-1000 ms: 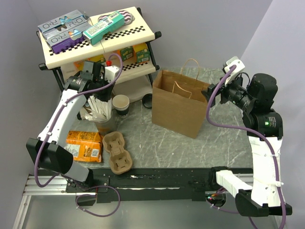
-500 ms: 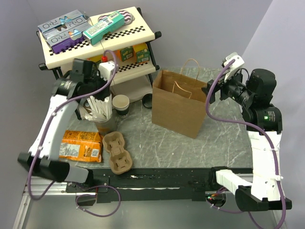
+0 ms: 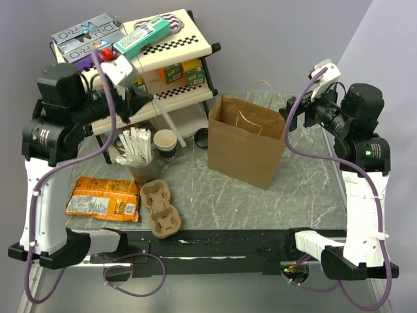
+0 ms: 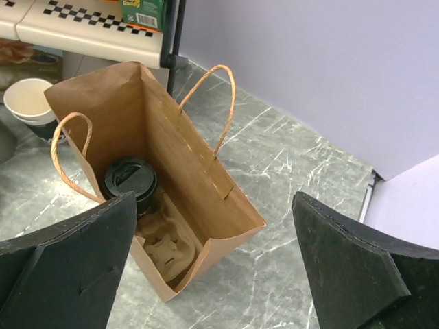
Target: Pack the takeout coffee
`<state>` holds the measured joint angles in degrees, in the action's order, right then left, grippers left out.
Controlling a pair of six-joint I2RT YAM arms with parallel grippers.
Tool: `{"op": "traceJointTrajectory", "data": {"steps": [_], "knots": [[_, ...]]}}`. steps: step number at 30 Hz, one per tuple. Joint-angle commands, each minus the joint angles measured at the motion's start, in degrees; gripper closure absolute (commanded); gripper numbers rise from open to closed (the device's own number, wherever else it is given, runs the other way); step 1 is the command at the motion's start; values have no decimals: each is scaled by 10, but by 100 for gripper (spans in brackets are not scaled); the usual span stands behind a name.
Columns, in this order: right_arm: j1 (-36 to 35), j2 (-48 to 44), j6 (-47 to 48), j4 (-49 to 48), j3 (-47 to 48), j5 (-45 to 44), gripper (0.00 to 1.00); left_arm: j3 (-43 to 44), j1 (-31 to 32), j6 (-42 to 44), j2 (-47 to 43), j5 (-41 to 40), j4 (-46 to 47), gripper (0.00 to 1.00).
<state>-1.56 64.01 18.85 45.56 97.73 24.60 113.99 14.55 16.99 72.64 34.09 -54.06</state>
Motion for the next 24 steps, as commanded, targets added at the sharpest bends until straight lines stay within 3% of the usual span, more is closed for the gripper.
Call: {"op": "traceJointTrajectory", "data": {"steps": [1,10,20,24], "knots": [[2,-7,-14,-6,17,-28,0,55,-1,-65,38,74,110,99],[3,-43,-24,-36,-42,-61,0,61,20,-207,81,105,315,99],[2,-49,-36,-44,-64,-82,0,48,124,-187,143,35,310,99],[3,-49,-35,-40,-56,-83,0,58,137,-188,183,15,300,99]]}}
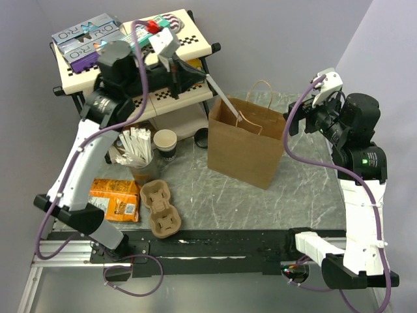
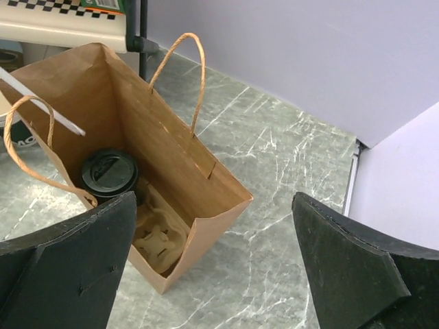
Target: Pack the takeout coffee
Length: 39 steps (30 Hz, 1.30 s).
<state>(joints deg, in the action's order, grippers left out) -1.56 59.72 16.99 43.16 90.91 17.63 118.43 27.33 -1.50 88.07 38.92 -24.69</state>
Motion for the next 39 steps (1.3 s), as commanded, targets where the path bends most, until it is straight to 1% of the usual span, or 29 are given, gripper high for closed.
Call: {"op": "traceJointTrajectory", "data": {"steps": [1,2,3,4,5,6,7,9,10,12,13,14,15,17,18,19,20,24,28,34,39], "knots": [[3,-7,-16,-15,13,-12,0,16,9,-7,33,-36,9,99],[2,-7,-16,-14,14,-12,0,17,10,-11,38,-36,11,99],[2,-10,-15,-12,13,-10,0,19,11,-13,46,-36,13,96],[3,-10,-14,-12,14,-9,0,25,11,-14,50,-36,12,71],[3,-10,-13,-9,16,-9,0,26,12,-15,53,-42,14,55],[3,-8,-13,-5,19,-9,0,25,13,-14,51,-45,24,42],[3,-8,-13,-1,27,-8,0,25,13,-11,49,-51,28,21],[2,-2,-19,13,39,-8,0,38,13,9,47,-66,26,1],[3,2,-21,23,59,-1,0,43,13,37,46,-74,25,0],[2,14,-19,44,80,10,0,44,12,53,37,-109,33,1],[2,14,-28,36,84,-24,0,38,12,70,31,-120,38,1],[1,11,-63,24,84,-46,0,34,11,81,18,-131,43,0],[1,15,-77,16,89,-74,0,23,11,90,11,-153,46,1],[-3,30,-101,21,119,-143,0,16,8,102,-1,-189,54,1],[-4,35,-107,21,127,-165,0,18,-1,104,-3,-207,51,1],[-5,38,-110,20,141,-175,0,21,-7,102,-4,-211,40,1],[-5,40,-109,18,146,-206,0,25,-15,101,-5,-212,34,1],[-5,24,-90,-12,135,-210,0,28,-67,88,-14,-231,24,1],[-5,12,-79,-34,113,-209,0,25,-90,105,-27,-257,22,0],[-5,-14,-50,-93,81,-196,0,52,-115,127,-36,-300,36,1],[-5,-3,-30,-99,112,-179,0,86,-146,139,-34,-340,47,1]]}}
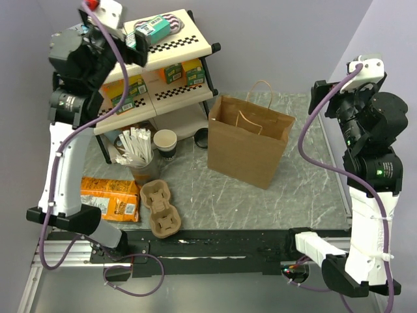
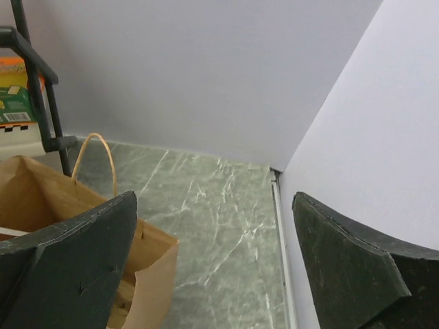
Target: Pack the takeout coffee
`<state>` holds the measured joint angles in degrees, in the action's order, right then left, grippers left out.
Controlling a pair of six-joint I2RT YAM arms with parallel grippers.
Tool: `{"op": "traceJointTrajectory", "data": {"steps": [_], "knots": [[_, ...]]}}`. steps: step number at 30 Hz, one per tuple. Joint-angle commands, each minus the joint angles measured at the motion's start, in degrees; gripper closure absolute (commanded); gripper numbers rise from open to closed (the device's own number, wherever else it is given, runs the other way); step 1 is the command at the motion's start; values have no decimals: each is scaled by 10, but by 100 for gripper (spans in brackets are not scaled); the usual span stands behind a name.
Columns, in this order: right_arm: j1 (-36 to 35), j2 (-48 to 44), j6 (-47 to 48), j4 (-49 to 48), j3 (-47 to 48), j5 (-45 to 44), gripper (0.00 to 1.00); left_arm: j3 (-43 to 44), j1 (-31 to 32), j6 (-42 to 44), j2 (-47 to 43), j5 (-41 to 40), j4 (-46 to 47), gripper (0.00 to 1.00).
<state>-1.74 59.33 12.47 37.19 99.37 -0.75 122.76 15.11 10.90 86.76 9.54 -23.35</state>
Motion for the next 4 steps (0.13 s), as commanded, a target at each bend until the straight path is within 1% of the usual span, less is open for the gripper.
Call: {"op": "traceJointTrajectory", "data": {"steps": [1,4], "knots": [[-3,5,11,-38,35,4,0,43,-27,15,-25,-50,39,1],[-4,27,9,-34,66,-3,0,39,-34,24,-33,-65,50,1]]}}
